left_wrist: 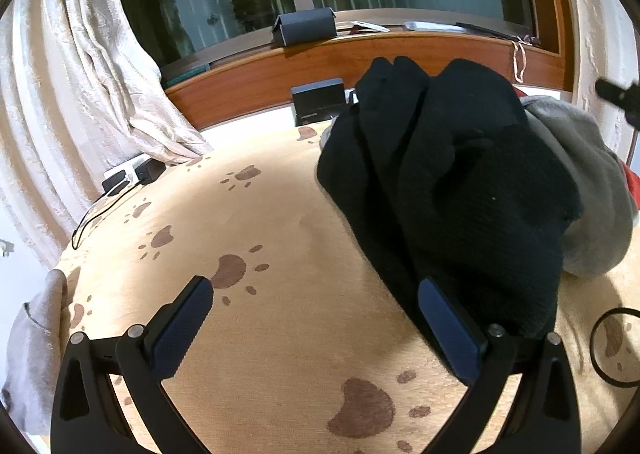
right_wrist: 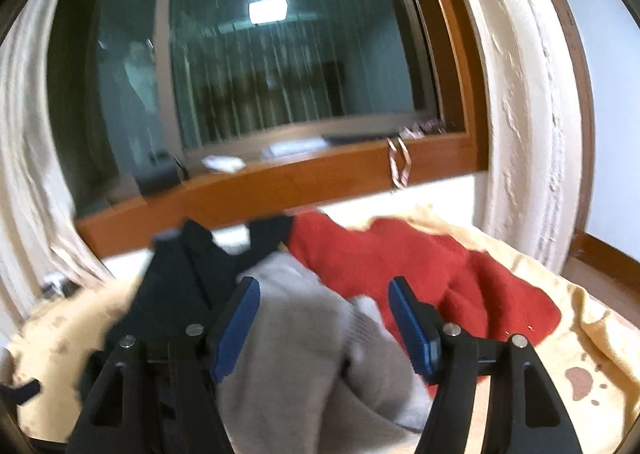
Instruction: Fold clothes
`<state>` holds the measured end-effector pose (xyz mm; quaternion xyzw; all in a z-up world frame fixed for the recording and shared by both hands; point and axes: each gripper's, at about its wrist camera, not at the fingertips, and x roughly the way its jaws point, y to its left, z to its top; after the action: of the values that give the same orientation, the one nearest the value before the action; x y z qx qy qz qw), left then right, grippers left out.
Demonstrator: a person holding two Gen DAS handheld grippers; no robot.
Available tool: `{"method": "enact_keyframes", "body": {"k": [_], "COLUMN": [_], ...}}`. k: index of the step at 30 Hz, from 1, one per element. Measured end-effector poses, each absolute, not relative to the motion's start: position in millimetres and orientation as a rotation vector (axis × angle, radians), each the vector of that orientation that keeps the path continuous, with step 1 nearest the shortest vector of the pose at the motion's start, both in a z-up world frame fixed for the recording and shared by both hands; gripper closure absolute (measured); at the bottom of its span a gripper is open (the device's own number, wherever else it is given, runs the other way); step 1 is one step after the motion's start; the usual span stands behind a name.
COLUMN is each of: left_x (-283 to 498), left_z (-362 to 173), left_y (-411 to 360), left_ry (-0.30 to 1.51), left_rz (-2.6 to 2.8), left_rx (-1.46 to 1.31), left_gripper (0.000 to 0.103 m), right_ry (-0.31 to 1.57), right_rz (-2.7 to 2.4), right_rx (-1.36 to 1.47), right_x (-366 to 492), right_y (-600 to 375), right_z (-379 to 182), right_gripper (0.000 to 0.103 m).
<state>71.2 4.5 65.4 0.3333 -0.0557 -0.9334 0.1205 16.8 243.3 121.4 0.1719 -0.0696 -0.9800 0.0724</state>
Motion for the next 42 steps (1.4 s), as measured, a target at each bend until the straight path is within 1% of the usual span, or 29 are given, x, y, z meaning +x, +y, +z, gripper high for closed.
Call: {"method": "enact_keyframes", "body": {"k": [2, 4, 8, 11, 16, 19, 21, 28, 30, 31, 32, 33, 36, 38, 42], "left_x": [72, 73, 75, 78, 82, 83, 85, 114, 127, 133, 139, 145, 158, 163, 166], "left_z": [66, 67, 69, 71, 70, 70, 73, 85, 85, 84, 83, 82, 74, 68, 56], "left_y": [2, -2, -7, -2, 7, 6, -3, -68, -92, -104, -115, -126, -150, -159, -173], "left_ry": [-0.162, -0.148, -0.140, -0.251, -0.432, -0.452, -0.389, 0.009, 0.160, 0.244, 0.328, 0.413, 0.587, 0.645, 0.756], "left_rz": [-2.722, -2.720, -2.703, -2.659, -2.620, -2.631, -2.669, -2.671, -2.667, -2.671, -2.673, -2.673, -2.658, -2.637, -2.618], "left_rx": [0.970, 0.971, 0.952, 0.884, 0.819, 0.832, 0.865, 0.938, 0.950, 0.960, 0.968, 0.976, 0.990, 0.995, 1.041], "left_gripper": [0.000, 0.000, 0.000, 0.000, 0.000, 0.000, 0.000, 0.000, 0.000, 0.000, 0.000, 0.000, 0.000, 0.000, 0.000], "right_ry": [-0.228, -0.175, -0.048, -0.005, -0.023, -0.029, -0.037, -0.069, -0.055, -0.047, -0.041, -0.035, 0.008, 0.045, 0.078], "right_rz": [-2.884, -2.830, -2.770, -2.744, -2.758, -2.753, -2.717, -2.473, -2.449, -2.449, -2.450, -2.452, -2.473, -2.483, -2.498], "right_rx": [0.475, 0.472, 0.468, 0.487, 0.531, 0.581, 0.619, 0.804, 0.854, 0.871, 0.881, 0.890, 0.899, 0.904, 0.918], "right_x": [21, 21, 21, 18, 14, 7, 2, -24, -31, -33, -33, -34, -33, -33, -34], "right_y": [237, 222, 189, 171, 166, 165, 163, 131, 118, 112, 108, 103, 90, 84, 78], "right_z": [128, 133, 138, 136, 123, 114, 112, 101, 92, 88, 85, 82, 74, 71, 68], "right_gripper": [0.033, 0.030, 0.030, 0.030, 0.030, 0.030, 0.030, 0.030, 0.030, 0.029, 0.025, 0.024, 0.023, 0.017, 0.013]}}
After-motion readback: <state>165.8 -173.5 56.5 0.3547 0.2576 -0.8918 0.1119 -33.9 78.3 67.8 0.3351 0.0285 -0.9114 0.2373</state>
